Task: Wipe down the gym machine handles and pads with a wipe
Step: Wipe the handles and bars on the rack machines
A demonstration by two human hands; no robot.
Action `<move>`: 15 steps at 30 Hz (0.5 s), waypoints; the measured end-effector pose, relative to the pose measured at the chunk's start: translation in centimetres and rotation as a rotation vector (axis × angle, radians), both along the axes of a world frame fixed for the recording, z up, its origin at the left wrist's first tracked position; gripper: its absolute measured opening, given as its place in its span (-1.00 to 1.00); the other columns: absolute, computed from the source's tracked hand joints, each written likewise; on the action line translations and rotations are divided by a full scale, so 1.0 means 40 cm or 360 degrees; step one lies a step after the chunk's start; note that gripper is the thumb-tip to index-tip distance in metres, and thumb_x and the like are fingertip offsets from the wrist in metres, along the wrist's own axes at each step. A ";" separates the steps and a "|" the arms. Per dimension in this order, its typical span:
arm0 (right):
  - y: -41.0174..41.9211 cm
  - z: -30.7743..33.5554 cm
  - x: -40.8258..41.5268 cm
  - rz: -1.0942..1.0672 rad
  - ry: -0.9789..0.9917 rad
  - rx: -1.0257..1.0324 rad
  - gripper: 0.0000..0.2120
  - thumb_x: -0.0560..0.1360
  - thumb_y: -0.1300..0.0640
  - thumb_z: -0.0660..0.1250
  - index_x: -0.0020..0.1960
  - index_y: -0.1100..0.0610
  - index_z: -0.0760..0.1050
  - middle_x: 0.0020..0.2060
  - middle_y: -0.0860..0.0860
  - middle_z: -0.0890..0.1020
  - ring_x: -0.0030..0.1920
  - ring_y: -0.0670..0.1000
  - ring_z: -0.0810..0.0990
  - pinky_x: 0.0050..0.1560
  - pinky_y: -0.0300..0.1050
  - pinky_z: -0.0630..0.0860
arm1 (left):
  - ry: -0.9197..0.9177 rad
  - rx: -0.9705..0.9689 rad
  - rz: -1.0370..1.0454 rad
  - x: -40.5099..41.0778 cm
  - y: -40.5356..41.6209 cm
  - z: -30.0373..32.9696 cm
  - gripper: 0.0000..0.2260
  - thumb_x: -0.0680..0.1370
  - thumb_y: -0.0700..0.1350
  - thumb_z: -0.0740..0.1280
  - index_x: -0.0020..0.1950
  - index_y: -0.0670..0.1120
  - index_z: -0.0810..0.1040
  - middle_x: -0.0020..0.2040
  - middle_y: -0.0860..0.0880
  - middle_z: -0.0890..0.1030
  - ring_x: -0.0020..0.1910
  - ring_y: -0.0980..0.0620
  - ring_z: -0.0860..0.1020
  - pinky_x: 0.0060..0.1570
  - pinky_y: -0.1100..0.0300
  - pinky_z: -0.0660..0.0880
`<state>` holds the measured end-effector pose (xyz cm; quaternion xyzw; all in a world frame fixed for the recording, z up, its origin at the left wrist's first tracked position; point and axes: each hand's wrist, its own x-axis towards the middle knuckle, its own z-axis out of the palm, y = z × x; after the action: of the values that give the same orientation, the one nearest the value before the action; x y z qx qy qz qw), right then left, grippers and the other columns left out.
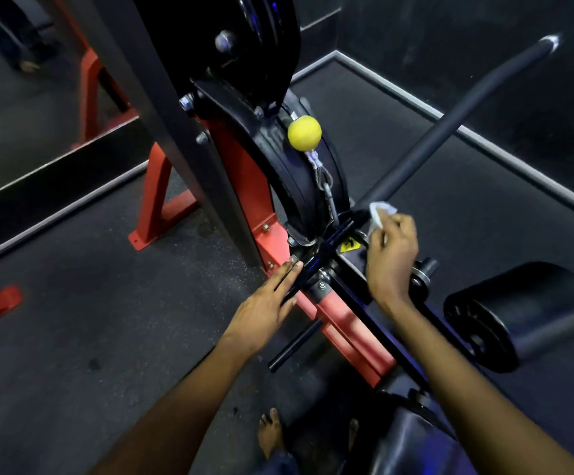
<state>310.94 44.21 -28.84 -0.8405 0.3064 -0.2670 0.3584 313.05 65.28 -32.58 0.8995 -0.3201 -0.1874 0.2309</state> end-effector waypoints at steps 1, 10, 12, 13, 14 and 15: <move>-0.027 0.011 0.023 -0.0001 0.0002 -0.0070 -0.70 0.51 0.40 0.20 0.21 0.31 0.52 -0.04 0.07 0.43 -0.13 -0.21 0.32 -0.07 -0.52 0.24 | -0.0009 0.0003 0.0007 -0.001 -0.001 0.000 -0.41 0.67 0.01 0.12 0.47 0.26 -0.26 0.51 0.34 -0.15 0.38 0.03 0.41 0.19 0.03 0.48; -0.011 -0.012 0.020 0.0640 0.0274 -0.0545 -0.66 0.52 0.39 0.19 0.29 0.31 0.42 0.25 0.22 0.45 0.27 0.17 0.35 0.27 -0.01 0.27 | -0.0043 0.0008 0.0011 -0.001 -0.004 -0.005 -0.41 0.66 0.00 0.14 0.50 0.24 -0.21 0.58 0.19 -0.01 0.45 0.02 0.33 0.28 -0.02 0.46; -0.046 0.009 0.017 0.0803 0.0280 -0.0714 -0.67 0.51 0.36 0.20 0.27 0.31 0.46 0.23 0.20 0.50 0.23 0.19 0.43 0.21 0.02 0.40 | -0.0060 0.0016 -0.0014 0.001 -0.007 -0.006 -0.41 0.66 -0.02 0.15 0.53 0.20 -0.18 0.58 0.15 0.01 0.47 0.03 0.28 0.33 0.02 0.41; -0.077 0.014 0.023 0.0870 0.0280 -0.0818 -0.69 0.51 0.31 0.20 0.23 0.31 0.50 0.18 0.17 0.56 0.19 0.18 0.49 0.15 -0.01 0.47 | -0.0054 0.0020 -0.0021 0.002 -0.009 -0.005 -0.40 0.66 -0.03 0.16 0.53 0.17 -0.18 0.59 0.13 0.02 0.49 0.04 0.25 0.36 0.04 0.37; -0.113 0.015 0.035 0.0914 0.0247 -0.0924 -0.68 0.49 0.26 0.17 0.18 0.30 0.55 0.13 0.15 0.61 0.15 0.17 0.55 0.13 -0.05 0.49 | -0.0054 0.0031 -0.0028 0.003 -0.008 -0.006 -0.40 0.66 -0.04 0.17 0.53 0.15 -0.19 0.59 0.10 0.02 0.51 0.04 0.21 0.40 0.05 0.33; -0.153 0.013 0.050 0.0946 0.0240 -0.1009 -0.66 0.48 0.24 0.14 0.14 0.30 0.57 0.09 0.15 0.63 0.14 0.18 0.58 0.18 -0.08 0.46 | -0.0076 0.0061 -0.0041 0.002 -0.006 -0.007 -0.40 0.66 -0.05 0.17 0.52 0.13 -0.20 0.59 0.08 0.02 0.53 0.03 0.16 0.43 0.04 0.29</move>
<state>312.96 38.11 -28.34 -0.9776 -0.0205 -0.1712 0.1208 313.14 65.02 -32.85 0.9038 -0.3334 -0.1749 0.2034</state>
